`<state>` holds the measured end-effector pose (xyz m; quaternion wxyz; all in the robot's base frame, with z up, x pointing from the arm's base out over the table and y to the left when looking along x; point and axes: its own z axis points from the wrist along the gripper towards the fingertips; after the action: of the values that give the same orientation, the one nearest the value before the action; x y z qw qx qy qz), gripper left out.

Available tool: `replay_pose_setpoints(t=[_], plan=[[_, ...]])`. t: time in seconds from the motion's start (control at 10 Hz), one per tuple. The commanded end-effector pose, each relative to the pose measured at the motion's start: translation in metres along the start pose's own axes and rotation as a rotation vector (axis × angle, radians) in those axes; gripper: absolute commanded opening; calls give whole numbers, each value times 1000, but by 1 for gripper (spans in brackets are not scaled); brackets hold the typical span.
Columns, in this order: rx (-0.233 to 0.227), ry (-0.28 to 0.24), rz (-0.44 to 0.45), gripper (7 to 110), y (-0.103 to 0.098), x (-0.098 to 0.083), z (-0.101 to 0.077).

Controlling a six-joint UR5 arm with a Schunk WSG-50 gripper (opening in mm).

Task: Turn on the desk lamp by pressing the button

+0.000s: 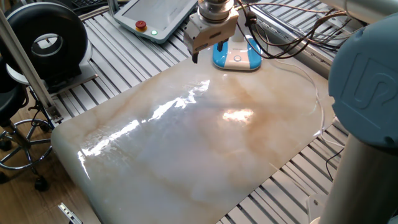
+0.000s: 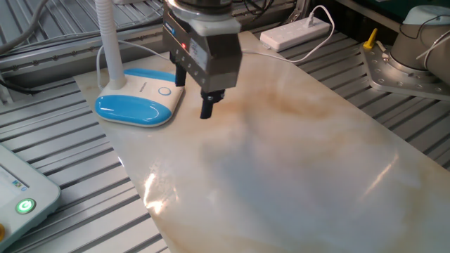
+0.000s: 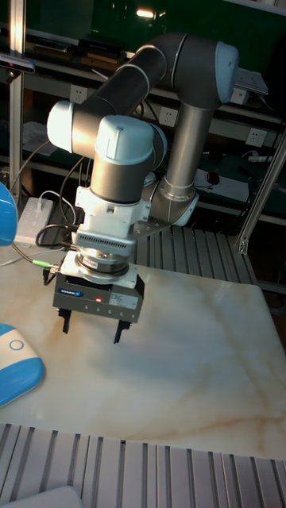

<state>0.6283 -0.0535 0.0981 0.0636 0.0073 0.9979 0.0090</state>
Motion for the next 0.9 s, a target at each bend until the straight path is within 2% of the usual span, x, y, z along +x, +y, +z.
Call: replay_pose_setpoints(t=[0.0, 0.3, 0.8], plan=[[-41, -34, -62, 88, 24, 0, -13], [-58, -65, -20, 88, 37, -2, -21], [-32, -63, -84, 88, 35, -2, -14]])
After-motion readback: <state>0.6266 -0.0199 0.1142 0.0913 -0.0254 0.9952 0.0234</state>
